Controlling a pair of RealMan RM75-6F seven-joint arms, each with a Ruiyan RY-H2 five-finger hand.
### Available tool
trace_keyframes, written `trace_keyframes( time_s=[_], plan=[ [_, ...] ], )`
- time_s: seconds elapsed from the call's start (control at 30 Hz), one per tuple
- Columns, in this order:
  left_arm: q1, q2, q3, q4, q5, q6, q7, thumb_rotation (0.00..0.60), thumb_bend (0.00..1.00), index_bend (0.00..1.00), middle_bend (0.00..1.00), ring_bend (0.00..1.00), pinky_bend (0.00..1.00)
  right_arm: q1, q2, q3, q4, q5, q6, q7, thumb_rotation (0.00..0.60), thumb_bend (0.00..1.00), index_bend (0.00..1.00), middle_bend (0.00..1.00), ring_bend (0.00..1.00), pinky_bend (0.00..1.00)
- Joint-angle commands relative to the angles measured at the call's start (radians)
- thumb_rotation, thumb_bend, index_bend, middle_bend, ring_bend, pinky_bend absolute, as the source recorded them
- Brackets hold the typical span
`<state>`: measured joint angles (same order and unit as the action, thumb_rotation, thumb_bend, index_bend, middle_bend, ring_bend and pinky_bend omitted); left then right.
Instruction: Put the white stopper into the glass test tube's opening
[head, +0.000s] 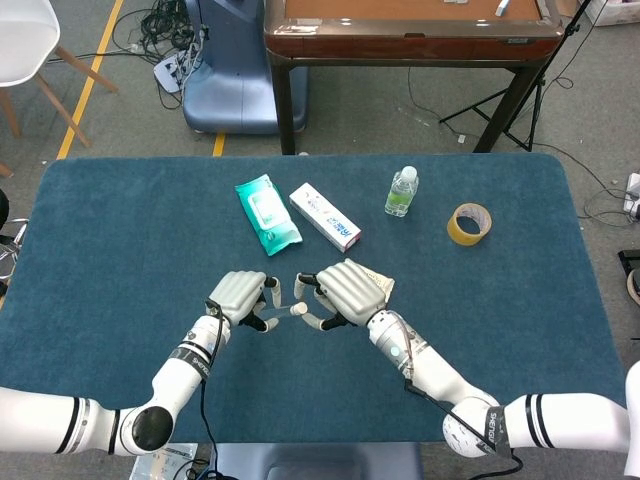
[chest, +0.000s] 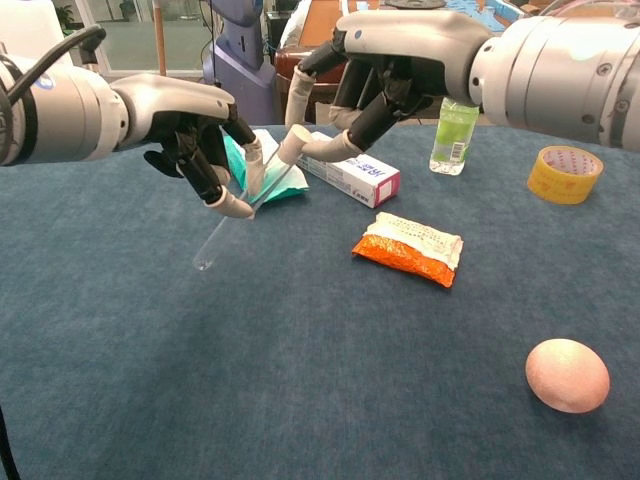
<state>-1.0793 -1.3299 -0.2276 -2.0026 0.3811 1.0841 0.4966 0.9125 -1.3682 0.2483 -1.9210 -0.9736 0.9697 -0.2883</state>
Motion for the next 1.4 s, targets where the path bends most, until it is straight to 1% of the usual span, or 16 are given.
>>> trace_keyframes(
  time_s=[0.03,0.1,0.2,0.27,0.47,0.57,0.83,1.13,1.4],
  plan=[
    [0.000,-0.002,0.003,0.004,0.001,0.000,0.003,0.600,0.27,0.65,1.00,1.00,1.00,0.001,0.001,0.000,0.002,0.001,-0.002,0.003,0.600,0.31,0.29,0.91,0.97,1.00],
    [0.000,-0.003,0.006,0.008,0.003,0.001,0.005,0.600,0.27,0.65,1.00,1.00,1.00,0.001,0.000,0.000,0.004,0.000,-0.003,0.006,0.600,0.26,0.25,0.91,0.97,1.00],
    [0.002,-0.003,0.013,0.015,0.011,0.005,0.012,0.600,0.27,0.65,1.00,1.00,1.00,-0.002,0.005,0.002,0.000,-0.005,-0.002,0.015,0.600,0.21,0.22,0.91,0.97,1.00],
    [0.002,-0.003,0.022,0.021,0.016,0.011,0.023,0.600,0.27,0.65,1.00,1.00,1.00,-0.009,0.017,0.005,-0.008,-0.013,0.002,0.026,0.600,0.20,0.22,0.91,0.97,1.00],
    [0.003,-0.013,0.075,0.058,0.046,0.066,0.106,0.600,0.27,0.66,1.00,1.00,1.00,-0.060,0.103,0.011,-0.060,-0.062,0.046,0.064,0.600,0.19,0.21,0.91,0.97,1.00],
    [0.012,-0.027,0.096,0.079,0.053,0.079,0.126,0.600,0.27,0.66,1.00,1.00,1.00,-0.089,0.149,0.011,-0.082,-0.078,0.066,0.081,0.600,0.19,0.21,0.91,0.97,1.00],
    [0.037,-0.082,0.141,0.163,0.086,0.115,0.183,0.600,0.27,0.66,1.00,1.00,1.00,-0.155,0.248,-0.004,-0.097,-0.106,0.091,0.123,0.600,0.19,0.21,0.91,0.97,1.00],
    [0.068,-0.150,0.143,0.264,0.082,0.093,0.190,0.600,0.27,0.66,1.00,1.00,1.00,-0.200,0.296,-0.024,-0.088,-0.127,0.093,0.148,0.600,0.19,0.21,0.91,0.97,1.00],
    [0.092,-0.212,0.124,0.365,0.078,0.038,0.165,0.600,0.27,0.66,1.00,1.00,1.00,-0.223,0.305,-0.037,-0.073,-0.123,0.087,0.157,0.600,0.19,0.21,0.91,0.97,1.00]
  ],
)
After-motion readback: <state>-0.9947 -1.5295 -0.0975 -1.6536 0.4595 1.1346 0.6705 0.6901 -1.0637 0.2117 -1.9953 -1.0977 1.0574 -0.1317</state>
